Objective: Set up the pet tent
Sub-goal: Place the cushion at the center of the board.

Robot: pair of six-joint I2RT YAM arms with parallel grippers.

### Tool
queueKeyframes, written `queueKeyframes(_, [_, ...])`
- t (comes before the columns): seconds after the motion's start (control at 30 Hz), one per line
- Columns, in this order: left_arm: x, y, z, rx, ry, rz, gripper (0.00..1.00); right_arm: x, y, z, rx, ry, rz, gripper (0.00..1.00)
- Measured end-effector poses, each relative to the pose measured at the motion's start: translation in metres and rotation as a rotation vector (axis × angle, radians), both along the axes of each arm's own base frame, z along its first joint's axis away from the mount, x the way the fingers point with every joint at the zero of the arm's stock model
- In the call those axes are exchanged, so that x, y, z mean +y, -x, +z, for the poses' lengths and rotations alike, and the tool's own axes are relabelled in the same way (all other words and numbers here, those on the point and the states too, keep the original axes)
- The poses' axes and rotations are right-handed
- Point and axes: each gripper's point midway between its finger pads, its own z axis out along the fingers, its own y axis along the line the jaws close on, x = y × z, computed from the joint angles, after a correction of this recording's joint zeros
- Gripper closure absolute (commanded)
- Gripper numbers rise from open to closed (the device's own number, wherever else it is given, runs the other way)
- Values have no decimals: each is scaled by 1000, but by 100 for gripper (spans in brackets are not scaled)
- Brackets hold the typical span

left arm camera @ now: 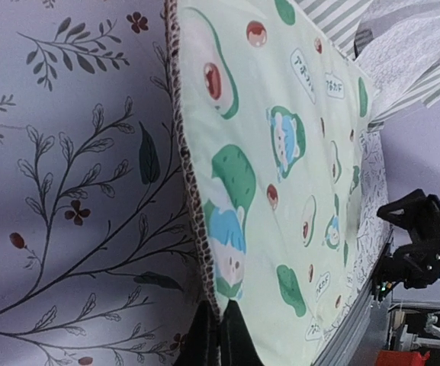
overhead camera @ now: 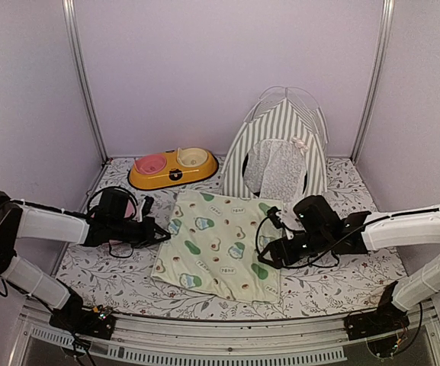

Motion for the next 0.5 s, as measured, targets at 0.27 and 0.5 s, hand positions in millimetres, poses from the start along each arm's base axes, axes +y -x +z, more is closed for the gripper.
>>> queueKeyframes(0.27, [-1, 11, -8, -2, -63, -34, 100, -65, 1, -45, 194, -13, -257, 39])
queueKeyframes(0.5, [-8, 19, -9, -15, -83, -67, 100, -59, -9, -58, 280, -106, -324, 52])
